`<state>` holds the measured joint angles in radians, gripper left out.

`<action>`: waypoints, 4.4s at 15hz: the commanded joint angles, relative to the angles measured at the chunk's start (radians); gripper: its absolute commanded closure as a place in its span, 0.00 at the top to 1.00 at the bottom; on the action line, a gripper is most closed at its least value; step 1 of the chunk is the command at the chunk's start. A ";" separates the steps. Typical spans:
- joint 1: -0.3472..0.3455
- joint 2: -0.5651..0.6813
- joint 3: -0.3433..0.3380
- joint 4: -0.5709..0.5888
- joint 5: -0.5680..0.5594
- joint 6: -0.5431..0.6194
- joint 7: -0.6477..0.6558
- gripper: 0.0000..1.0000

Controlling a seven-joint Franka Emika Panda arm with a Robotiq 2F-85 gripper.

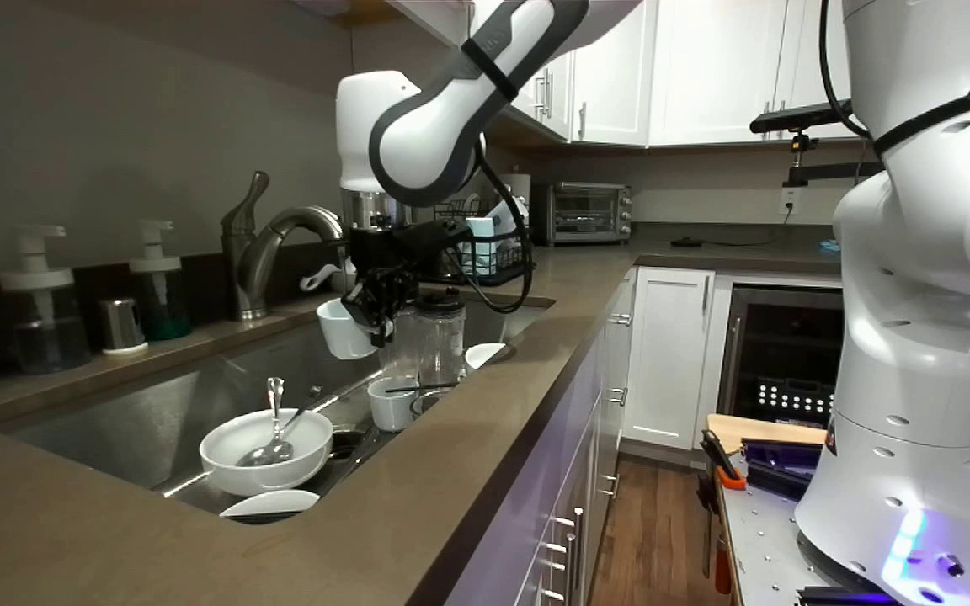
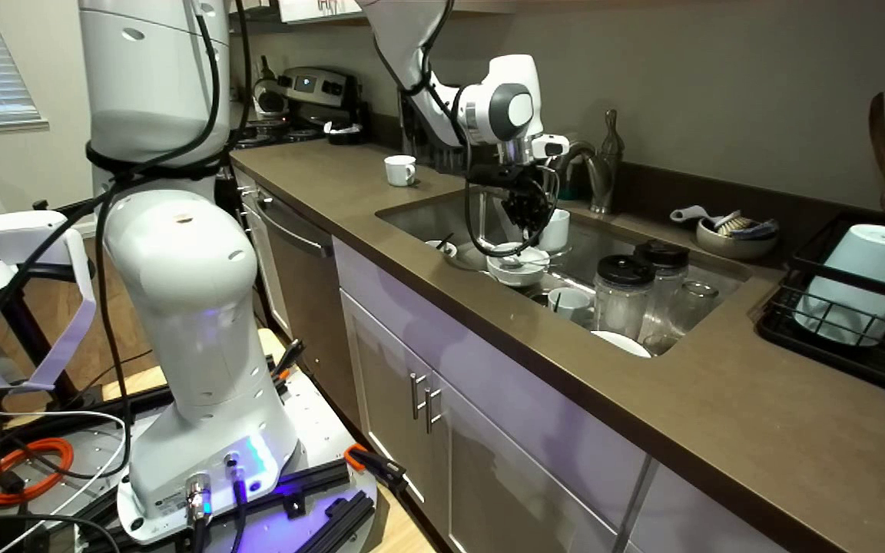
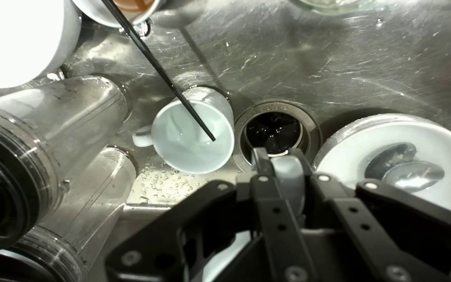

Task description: Draw water in a white cup and place it to the right

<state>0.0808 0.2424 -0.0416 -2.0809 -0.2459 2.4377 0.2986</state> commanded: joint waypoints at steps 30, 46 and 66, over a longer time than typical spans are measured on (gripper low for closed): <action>0.000 0.000 0.000 0.001 0.001 -0.002 -0.002 0.15; 0.000 0.001 0.000 0.001 0.001 -0.002 -0.002 0.15; -0.029 -0.213 -0.024 -0.108 -0.036 -0.258 0.012 0.04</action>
<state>0.0767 0.1238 -0.0675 -2.1468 -0.2529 2.2277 0.2986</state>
